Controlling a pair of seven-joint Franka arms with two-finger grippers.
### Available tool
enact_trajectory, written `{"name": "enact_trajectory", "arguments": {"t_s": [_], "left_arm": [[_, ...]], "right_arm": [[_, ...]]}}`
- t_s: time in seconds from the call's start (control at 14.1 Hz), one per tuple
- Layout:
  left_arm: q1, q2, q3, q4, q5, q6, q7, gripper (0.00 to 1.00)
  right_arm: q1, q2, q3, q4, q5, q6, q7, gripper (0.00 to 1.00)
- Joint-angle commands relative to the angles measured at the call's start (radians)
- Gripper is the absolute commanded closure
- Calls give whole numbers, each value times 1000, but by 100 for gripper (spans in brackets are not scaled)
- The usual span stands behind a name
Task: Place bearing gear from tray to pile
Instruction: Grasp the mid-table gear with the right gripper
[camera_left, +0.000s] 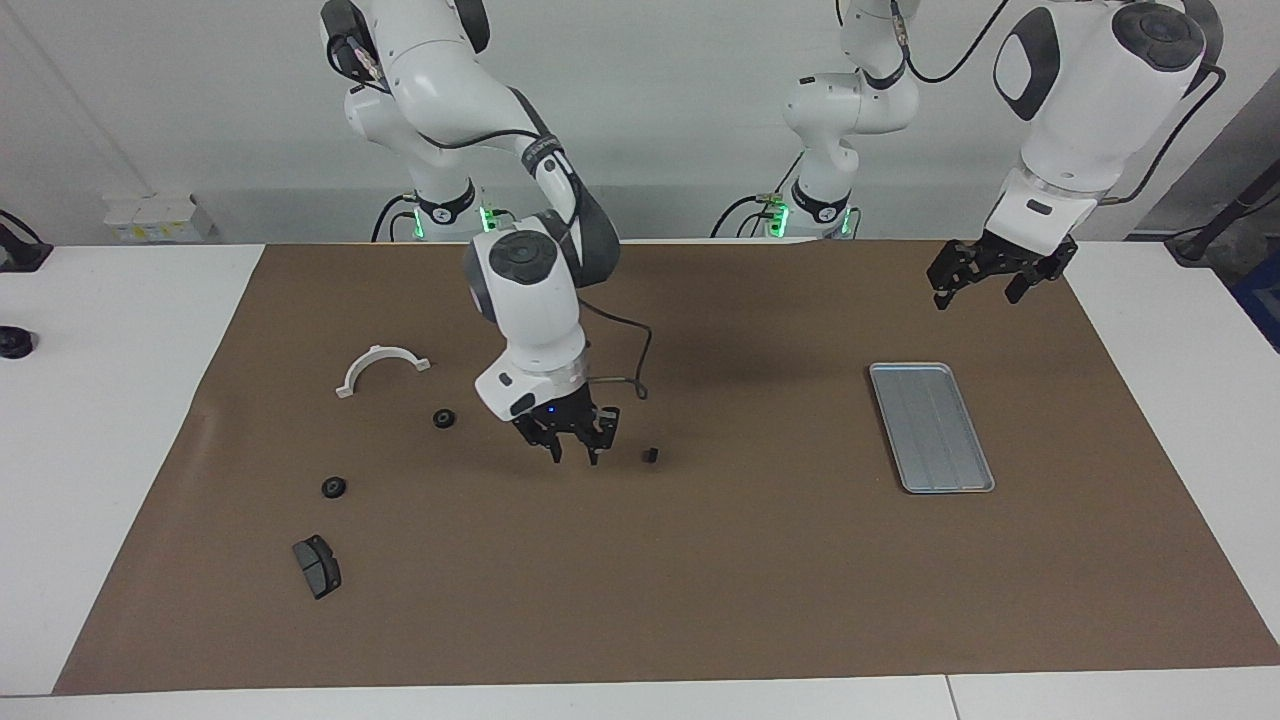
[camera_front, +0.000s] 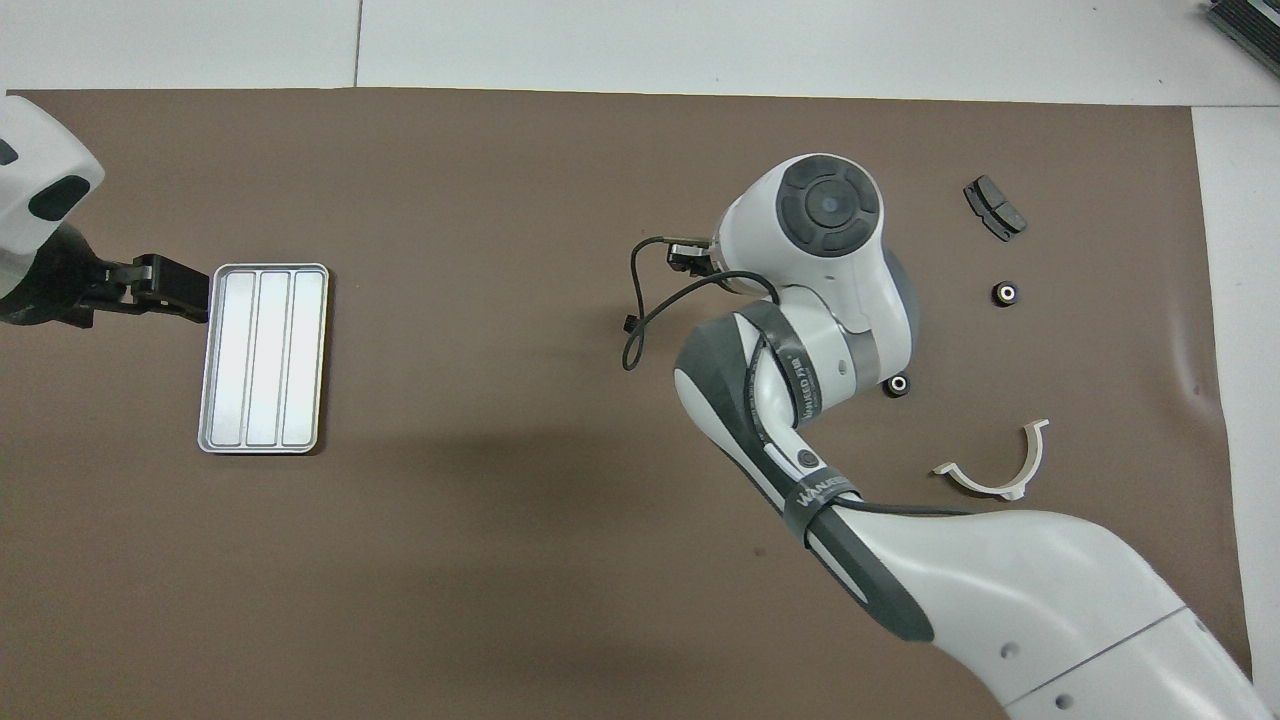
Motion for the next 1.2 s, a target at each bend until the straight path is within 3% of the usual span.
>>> {"name": "enact_trajectory", "arguments": {"t_s": [0.0,0.28,1.13], "left_arm": [[4,-36,5,-45,8,30,6,0],[5,-36,10,-47,8,38,6,0],[5,-36,10,-47,8,50,3,0]], "right_arm": [[42,95,-3,104,-47,-25,97,55],[109,133,-3,102,-45,17,131,57],[128,118,-3,28,-45,67,139,73]]}}
